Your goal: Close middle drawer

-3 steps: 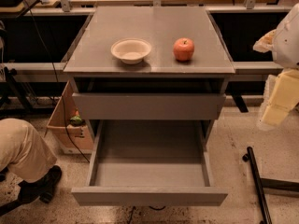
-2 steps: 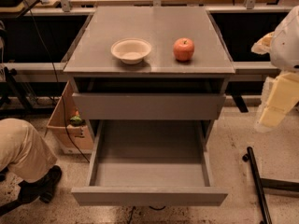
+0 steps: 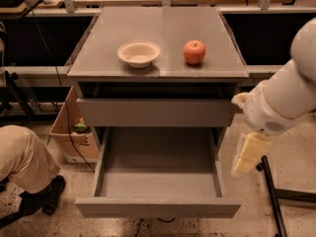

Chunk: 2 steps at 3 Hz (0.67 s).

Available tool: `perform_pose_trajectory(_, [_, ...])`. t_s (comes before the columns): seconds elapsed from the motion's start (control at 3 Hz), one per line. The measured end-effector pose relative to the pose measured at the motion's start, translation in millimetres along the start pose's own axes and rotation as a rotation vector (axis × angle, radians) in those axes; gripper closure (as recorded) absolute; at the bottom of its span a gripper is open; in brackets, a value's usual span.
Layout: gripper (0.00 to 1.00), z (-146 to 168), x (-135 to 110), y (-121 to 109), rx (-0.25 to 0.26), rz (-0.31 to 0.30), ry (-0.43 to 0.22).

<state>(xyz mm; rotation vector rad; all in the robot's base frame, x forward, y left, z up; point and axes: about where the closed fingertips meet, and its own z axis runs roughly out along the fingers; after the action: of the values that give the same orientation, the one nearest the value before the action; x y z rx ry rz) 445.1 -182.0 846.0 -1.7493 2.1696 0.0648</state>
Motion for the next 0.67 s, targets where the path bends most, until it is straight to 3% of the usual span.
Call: perform_pose_trajectory(0.67, [0.00,134,5,49,-0.118,0.025,-0.068])
